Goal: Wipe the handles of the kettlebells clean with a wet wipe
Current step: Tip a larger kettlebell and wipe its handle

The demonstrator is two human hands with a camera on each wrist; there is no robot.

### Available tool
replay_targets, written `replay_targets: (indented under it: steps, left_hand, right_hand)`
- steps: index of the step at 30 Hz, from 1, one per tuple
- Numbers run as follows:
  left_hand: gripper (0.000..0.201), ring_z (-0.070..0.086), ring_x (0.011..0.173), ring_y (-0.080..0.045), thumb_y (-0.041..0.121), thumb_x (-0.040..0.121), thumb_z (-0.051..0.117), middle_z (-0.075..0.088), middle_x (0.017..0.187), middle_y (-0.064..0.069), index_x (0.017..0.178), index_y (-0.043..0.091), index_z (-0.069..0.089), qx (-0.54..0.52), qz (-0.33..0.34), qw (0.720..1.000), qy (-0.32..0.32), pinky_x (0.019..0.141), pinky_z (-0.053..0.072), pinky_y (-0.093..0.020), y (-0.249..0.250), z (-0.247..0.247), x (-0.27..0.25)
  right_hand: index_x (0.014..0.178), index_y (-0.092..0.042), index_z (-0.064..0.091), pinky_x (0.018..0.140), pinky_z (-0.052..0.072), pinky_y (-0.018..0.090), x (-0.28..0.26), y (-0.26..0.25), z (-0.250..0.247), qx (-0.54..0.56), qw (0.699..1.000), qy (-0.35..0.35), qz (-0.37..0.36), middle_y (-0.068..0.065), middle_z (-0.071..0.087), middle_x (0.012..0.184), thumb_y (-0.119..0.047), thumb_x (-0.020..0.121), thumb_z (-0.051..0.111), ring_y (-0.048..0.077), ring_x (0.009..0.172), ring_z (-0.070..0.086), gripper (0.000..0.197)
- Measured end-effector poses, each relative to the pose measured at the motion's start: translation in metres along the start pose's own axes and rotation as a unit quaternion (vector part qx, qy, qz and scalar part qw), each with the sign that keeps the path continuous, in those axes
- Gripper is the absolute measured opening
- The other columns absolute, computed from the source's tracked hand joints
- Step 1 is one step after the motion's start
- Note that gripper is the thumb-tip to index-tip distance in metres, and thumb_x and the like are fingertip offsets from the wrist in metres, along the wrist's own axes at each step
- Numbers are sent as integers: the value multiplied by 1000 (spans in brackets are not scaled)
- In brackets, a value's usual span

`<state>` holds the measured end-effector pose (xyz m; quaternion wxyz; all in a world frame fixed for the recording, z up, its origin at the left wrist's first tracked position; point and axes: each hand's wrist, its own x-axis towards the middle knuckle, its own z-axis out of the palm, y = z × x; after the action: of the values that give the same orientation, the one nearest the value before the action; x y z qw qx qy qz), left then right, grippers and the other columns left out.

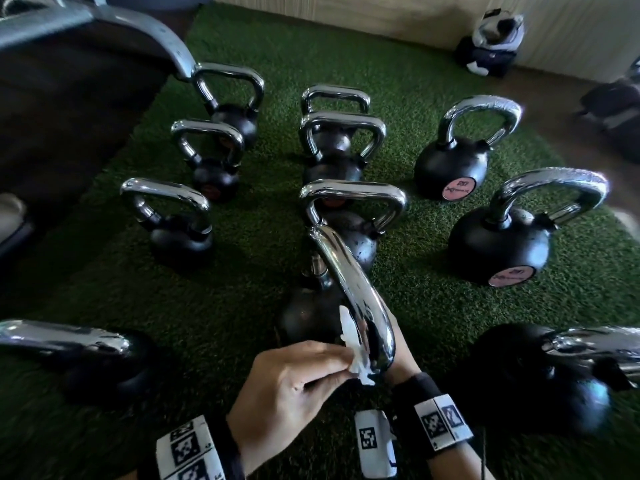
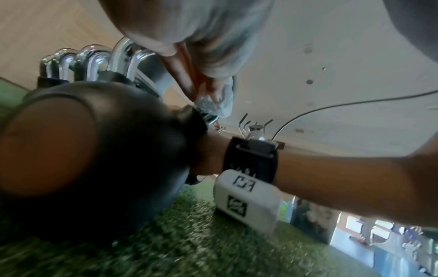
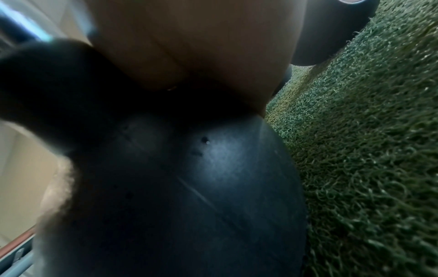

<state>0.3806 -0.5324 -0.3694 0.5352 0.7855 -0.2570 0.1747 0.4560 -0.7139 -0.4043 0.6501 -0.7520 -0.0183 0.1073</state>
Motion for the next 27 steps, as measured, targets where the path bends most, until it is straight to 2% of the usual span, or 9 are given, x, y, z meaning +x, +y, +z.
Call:
replay_targets:
  steps: [2,3,5,7,9,13,16,22,27]
  left_hand:
    - [19,71,104,2,14,87,82,76,114,8,106,13,81,16,-6,999,-30,84,61,-22,-3,-4,1]
    - [18,70,105,4,16,88,81,76,114,9,107,15,81,35,5,998,-46,84,60,-20,-8,-6,1]
    - [17,69,104,5,19,90,80,76,113,12,107,16,81,49,19,995,-80,86,59,-20,-11,-11,9]
    - [16,71,102,2,20,90,81,77,111,12,105,15,82,14,-17,994,-105,88,60,-25,-7,-21,21]
    - [14,74,99,-2,19,87,82,78,107,12,100,15,83,-24,-39,996,-71,88,61,-28,-7,-32,33]
    - [16,76,95,-3,18,81,82,79,104,13,97,17,82,-40,-41,998,-22,83,61,-23,-1,-53,57]
    - [20,75,92,-1,22,78,82,78,101,21,97,27,78,-60,-40,997,24,81,57,-15,8,-61,74]
    - [16,76,92,-13,15,83,81,80,100,2,99,13,81,-174,-85,981,19,82,57,-19,25,-69,97]
    - [30,74,69,-14,18,61,84,77,79,-6,86,5,70,-251,-197,942,107,66,58,-18,37,-63,102]
  right_hand:
    - [91,-54,66,81,44,24,0,-6,-2,-40,999,-1,-10,-28,63,87,-40,77,70,-3,89,54,20]
    - [96,-54,67,83,48,27,-2,-7,-5,-28,1000,-8,-11,-26,66,93,-43,74,71,-1,91,58,24]
    - [112,-43,67,93,51,32,2,-13,-13,-56,998,-3,-36,-16,70,111,-44,76,71,3,103,63,36]
    - [110,-42,69,93,53,35,6,-24,-23,-147,987,9,-62,-16,70,109,-40,83,73,-1,102,64,27]
    - [104,-44,73,93,55,36,7,-39,-39,-232,968,66,-72,-19,71,111,-31,88,77,-1,102,66,21]
    - [101,-32,80,69,53,27,-9,-92,-47,-167,959,156,-169,-12,78,94,-20,91,77,8,75,67,16]
    - [104,-27,81,66,58,37,-22,-136,-38,-151,958,110,-217,-6,80,90,-23,93,74,13,70,69,14]
    - [123,-19,76,94,56,46,-21,-173,-31,-195,947,-98,-237,-7,77,116,-27,90,77,17,107,73,33]
    - [108,-16,82,96,57,52,-18,-168,-28,-119,960,-91,-238,-1,80,107,-22,77,86,22,103,75,31]
